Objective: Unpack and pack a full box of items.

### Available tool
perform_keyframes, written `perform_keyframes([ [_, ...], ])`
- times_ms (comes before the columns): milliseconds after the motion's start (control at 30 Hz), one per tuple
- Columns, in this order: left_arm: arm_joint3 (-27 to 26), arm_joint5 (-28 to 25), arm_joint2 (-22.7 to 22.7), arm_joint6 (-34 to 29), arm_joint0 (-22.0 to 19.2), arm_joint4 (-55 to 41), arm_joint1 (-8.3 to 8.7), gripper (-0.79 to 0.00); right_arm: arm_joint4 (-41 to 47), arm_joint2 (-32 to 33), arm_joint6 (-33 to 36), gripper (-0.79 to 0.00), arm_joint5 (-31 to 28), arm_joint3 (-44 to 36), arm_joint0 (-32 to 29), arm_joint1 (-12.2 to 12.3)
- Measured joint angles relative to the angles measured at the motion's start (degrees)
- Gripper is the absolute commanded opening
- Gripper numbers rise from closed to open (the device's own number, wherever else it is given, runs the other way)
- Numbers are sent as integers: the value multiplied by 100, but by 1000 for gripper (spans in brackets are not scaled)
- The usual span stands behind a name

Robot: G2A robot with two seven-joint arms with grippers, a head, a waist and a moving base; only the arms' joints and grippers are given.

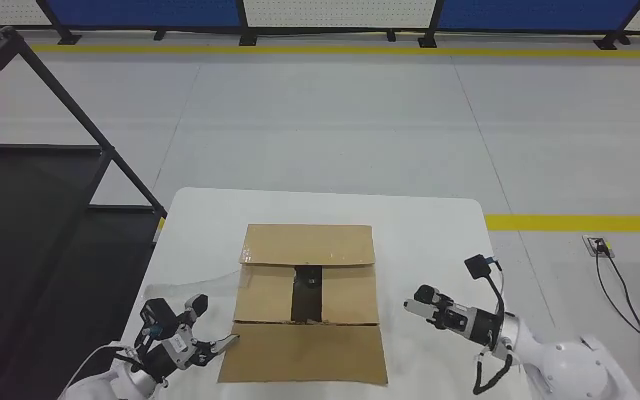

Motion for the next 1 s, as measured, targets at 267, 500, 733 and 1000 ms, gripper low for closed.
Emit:
perform_keyframes([
  [267, -5, -1, -3, 2, 4, 3, 0, 0, 237, -106, 195, 0, -125, -1, -17, -16],
  [500, -99, 130, 37, -5, 55, -76, 6, 0, 1878, -547, 242, 0, 300, 666, 681, -170],
  [733, -176, 230, 165, 160, 116, 526, 30, 0, 2476, -1265, 572, 0, 1079, 1363, 1619, -360],
  [1000, -50, 609, 392, 325, 84, 1002, 32, 0, 2557, -2215, 243, 0, 1270, 2355, 2604, -703],
])
